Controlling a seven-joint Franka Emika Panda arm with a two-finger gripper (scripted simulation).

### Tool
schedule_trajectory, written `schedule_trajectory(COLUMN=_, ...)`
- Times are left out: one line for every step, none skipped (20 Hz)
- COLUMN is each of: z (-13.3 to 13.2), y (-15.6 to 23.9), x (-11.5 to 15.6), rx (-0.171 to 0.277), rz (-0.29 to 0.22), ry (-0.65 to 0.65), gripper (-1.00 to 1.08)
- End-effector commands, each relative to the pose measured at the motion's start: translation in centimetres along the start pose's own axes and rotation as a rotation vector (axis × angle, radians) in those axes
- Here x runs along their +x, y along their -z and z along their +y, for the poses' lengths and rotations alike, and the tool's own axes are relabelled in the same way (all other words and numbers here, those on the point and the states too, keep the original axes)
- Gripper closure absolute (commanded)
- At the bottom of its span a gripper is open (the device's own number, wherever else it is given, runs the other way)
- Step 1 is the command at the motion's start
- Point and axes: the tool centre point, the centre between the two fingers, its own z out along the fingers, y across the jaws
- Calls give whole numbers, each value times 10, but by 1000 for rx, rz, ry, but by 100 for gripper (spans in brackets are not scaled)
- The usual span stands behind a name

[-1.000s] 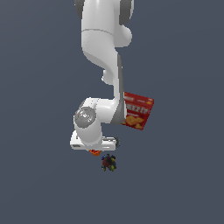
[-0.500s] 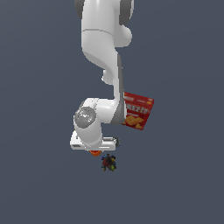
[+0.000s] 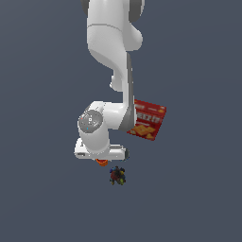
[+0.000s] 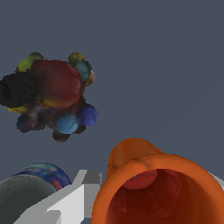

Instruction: Pick up a designated object from a clutter of objects.

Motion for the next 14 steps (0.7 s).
schedule_trajectory(z=1, y=11, x=-3, rx=0, rz=2, ry=0, gripper=108)
schedule_trajectory(z=2, y=16, x=-5, rx=0, rz=2, ry=0, gripper=108)
schedule_trajectory(z=3, y=22, x=-8, rx=0, rz=2, ry=0, gripper=108)
schedule_trajectory(z=4, y=28, x=-10, rx=0, rz=2, ry=0, gripper=108)
schedule_trajectory(z=4, y=34, x=-13, rx=0, rz=2, ry=0, gripper=108)
schedule_trajectory(z=5, y=41, x=-15, rx=0, rz=2, ry=0, gripper=108)
schedule_trajectory(z=7, y=49, x=-18, rx=0, rz=2, ry=0, gripper=108)
schedule_trajectory(z=8, y=57, x=-22, rx=0, rz=2, ry=0, gripper=108)
schedule_trajectory(z=9, y=65, x=-25, rx=0, rz=2, ry=0, gripper=108)
schedule_trajectory(z=10, y=74, x=-28, rx=0, rz=2, ry=0, gripper=108)
schedule_trajectory(z=11, y=83, x=-32, rx=0, rz=2, ry=0, gripper=108)
schedule_trajectory(z=12, y=93, x=-36, rx=0, rz=2, ry=0, gripper=108)
schedule_trajectory(z=13, y=102, x=-39, rx=0, rz=2, ry=0, gripper=108)
schedule_trajectory(z=15, y=112, x=-43, rx=0, rz=2, ry=0, gripper=108)
